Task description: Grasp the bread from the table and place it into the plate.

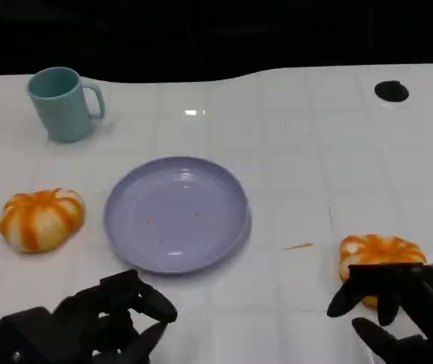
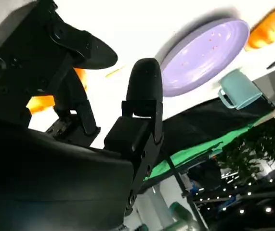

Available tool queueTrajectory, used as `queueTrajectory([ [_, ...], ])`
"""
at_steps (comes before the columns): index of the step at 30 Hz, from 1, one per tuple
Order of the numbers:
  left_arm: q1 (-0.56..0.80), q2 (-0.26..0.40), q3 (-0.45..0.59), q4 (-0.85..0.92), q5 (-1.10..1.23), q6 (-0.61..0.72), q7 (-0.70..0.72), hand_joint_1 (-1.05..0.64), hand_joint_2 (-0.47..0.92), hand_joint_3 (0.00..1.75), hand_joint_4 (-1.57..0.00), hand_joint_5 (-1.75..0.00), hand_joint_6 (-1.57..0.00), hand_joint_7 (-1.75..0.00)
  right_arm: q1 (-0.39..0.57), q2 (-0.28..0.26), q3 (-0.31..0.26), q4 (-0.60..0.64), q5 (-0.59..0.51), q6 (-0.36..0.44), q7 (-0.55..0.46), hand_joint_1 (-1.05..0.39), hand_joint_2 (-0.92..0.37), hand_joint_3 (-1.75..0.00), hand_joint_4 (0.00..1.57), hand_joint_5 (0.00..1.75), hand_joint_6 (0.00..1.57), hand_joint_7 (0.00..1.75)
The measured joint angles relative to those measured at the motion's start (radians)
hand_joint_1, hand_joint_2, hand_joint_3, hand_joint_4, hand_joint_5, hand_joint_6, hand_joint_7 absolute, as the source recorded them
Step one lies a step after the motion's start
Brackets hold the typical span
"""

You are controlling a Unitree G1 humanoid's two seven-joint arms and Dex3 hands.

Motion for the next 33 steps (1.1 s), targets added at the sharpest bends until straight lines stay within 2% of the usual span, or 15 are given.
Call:
queueTrajectory([
  [1, 0.000, 0.000, 0.000, 0.000, 0.001, 0.000, 0.000, -0.29, 0.86, 0.53, -0.65, -1.75, -0.63, -1.27, 0.001, -0.001, -0.002, -0.006, -0.015, 0.000, -0.005, -0.21, -0.31, -0.91, 0.87, 1.24, 1.01, 0.47],
  [3, 0.000, 0.001, 0.000, 0.000, 0.003, 0.000, 0.000, -0.28, 0.87, 0.53, -0.65, -1.75, -0.63, -1.26, 0.003, -0.010, -0.006, -0.029, -0.044, 0.005, -0.008, -0.27, -0.46, -0.65, 0.87, 0.95, 1.02, 0.29],
  [4, 0.000, 0.001, 0.000, 0.000, 0.002, 0.000, 0.000, -0.28, 0.87, 0.53, -0.65, -1.75, -0.63, -1.26, 0.004, -0.019, -0.009, -0.045, -0.064, 0.011, -0.008, -0.28, -0.51, -0.57, 0.88, 0.87, 1.03, 0.23],
  [7, 0.000, 0.002, 0.000, 0.000, 0.002, 0.000, 0.000, -0.26, 0.87, 0.53, -0.65, -1.75, -0.63, -1.26, 0.009, -0.043, -0.018, -0.099, -0.120, 0.051, 0.007, -0.34, -0.66, -0.28, 0.84, 0.54, 0.97, 0.07],
  [8, 0.001, 0.002, 0.000, 0.000, 0.002, -0.001, 0.000, -0.27, 0.87, 0.53, -0.65, -1.75, -0.63, -1.26, 0.012, -0.050, -0.019, -0.119, -0.138, 0.070, 0.021, -0.36, -0.71, -0.18, 0.78, 0.42, 0.91, 0.03],
  [11, 0.001, 0.001, -0.001, 0.000, 0.002, -0.001, 0.000, -0.28, 0.87, 0.53, -0.65, -1.75, -0.63, -1.26, 0.021, -0.069, -0.021, -0.184, -0.181, 0.131, 0.079, -0.39, -0.75, -0.09, 0.64, 0.26, 0.78, 0.00],
  [16, 0.001, 0.000, -0.005, 0.000, 0.002, 0.000, 0.000, -0.29, 0.87, 0.52, -0.66, -1.75, -0.63, -1.26, 0.027, -0.096, -0.029, -0.252, -0.212, 0.193, 0.150, -0.44, -0.76, -0.04, 0.48, 0.17, 0.63, 0.00],
  [23, 0.000, -0.001, -0.009, 0.000, 0.009, 0.000, 0.000, -0.31, 0.87, 0.52, -0.66, -1.75, -0.64, -1.26, 0.031, -0.097, -0.037, -0.349, -0.248, 0.296, 0.257, -0.49, -0.78, -0.01, 0.27, 0.08, 0.40, 0.00],
  [30, -0.006, -0.003, -0.009, 0.000, 0.008, 0.002, 0.000, -0.30, 0.86, 0.53, -0.66, -1.75, -0.64, -1.27, 0.013, -0.102, -0.036, -0.387, -0.307, 0.361, 0.341, -0.51, -0.78, 0.00, 0.19, 0.06, 0.30, 0.00],
  [33, -0.008, -0.004, -0.011, 0.000, 0.009, 0.002, 0.000, -0.31, 0.86, 0.53, -0.67, -1.75, -0.64, -1.27, -0.005, -0.114, -0.030, -0.384, -0.343, 0.381, 0.379, -0.50, -0.76, 0.00, 0.22, 0.08, 0.31, 0.01],
])
